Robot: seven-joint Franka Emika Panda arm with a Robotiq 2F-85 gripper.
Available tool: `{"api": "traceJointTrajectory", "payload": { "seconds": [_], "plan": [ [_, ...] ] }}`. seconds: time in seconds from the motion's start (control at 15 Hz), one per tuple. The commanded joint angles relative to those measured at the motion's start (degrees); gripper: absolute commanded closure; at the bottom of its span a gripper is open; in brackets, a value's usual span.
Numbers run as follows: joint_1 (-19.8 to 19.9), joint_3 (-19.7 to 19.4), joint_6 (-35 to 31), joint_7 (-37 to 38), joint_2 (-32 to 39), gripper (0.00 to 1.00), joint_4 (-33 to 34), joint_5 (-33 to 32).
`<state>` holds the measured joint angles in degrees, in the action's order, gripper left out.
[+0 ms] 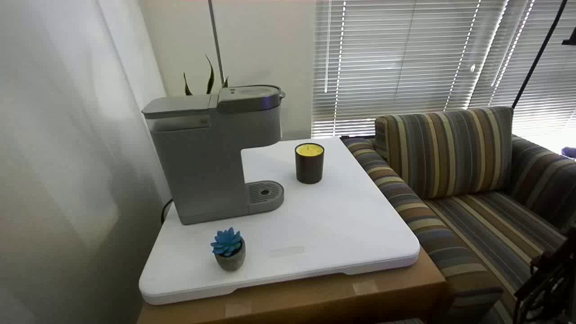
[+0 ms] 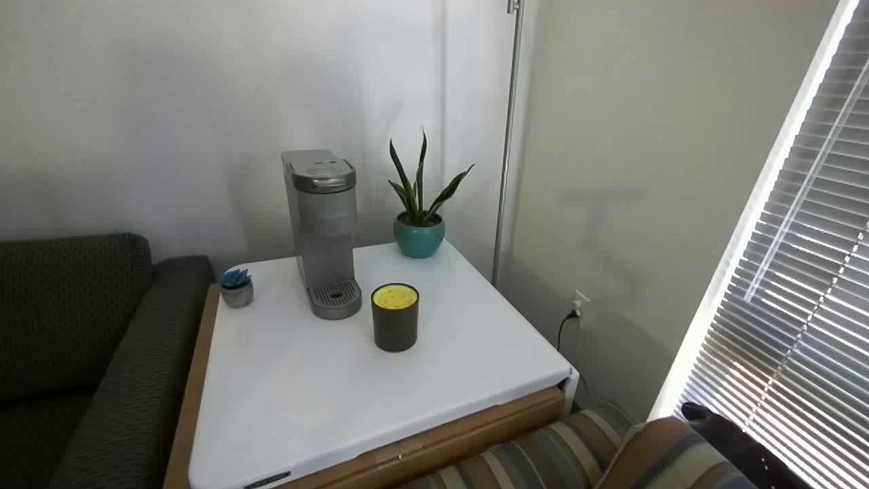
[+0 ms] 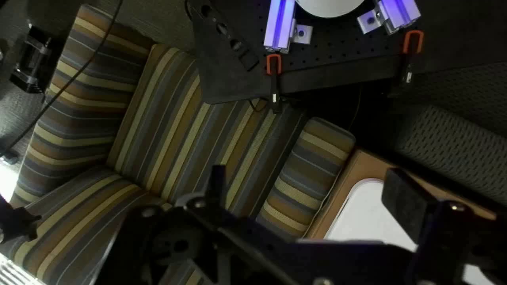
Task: Open the top of the coffee maker
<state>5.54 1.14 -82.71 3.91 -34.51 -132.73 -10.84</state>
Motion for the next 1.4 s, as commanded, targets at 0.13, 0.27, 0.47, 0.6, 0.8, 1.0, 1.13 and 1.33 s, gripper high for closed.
{"api": "traceJointTrajectory", "payload": {
  "seconds": [0.13, 0.27, 0.47, 0.6, 0.8, 1.0, 1.13, 1.33],
  "plan": [
    [-1.10, -0.81, 0.21, 0.47, 0.11, 0.00, 0.13, -0.33],
    [-1.10, -0.81, 0.21, 0.47, 0.11, 0.00, 0.13, -0.33],
    [-1.10, -0.81, 0.21, 0.47, 0.11, 0.00, 0.13, -0.33],
    [-1.10, -0.81, 0.21, 0.47, 0.11, 0.00, 0.13, -0.33],
    [-1.19, -1.93, -1.92, -0.75, -0.32, 0.00, -0.83, 0.08],
    [-1.40, -1.39, -0.50, 0.31, 0.07, 0.00, 0.09, -0.23],
    [-1.41, -1.66, -0.54, 0.22, 0.05, 0.00, 0.08, -0.20],
    [-1.45, -1.66, -0.56, 0.22, 0.03, 0.00, 0.08, -0.19]
  ]
}}
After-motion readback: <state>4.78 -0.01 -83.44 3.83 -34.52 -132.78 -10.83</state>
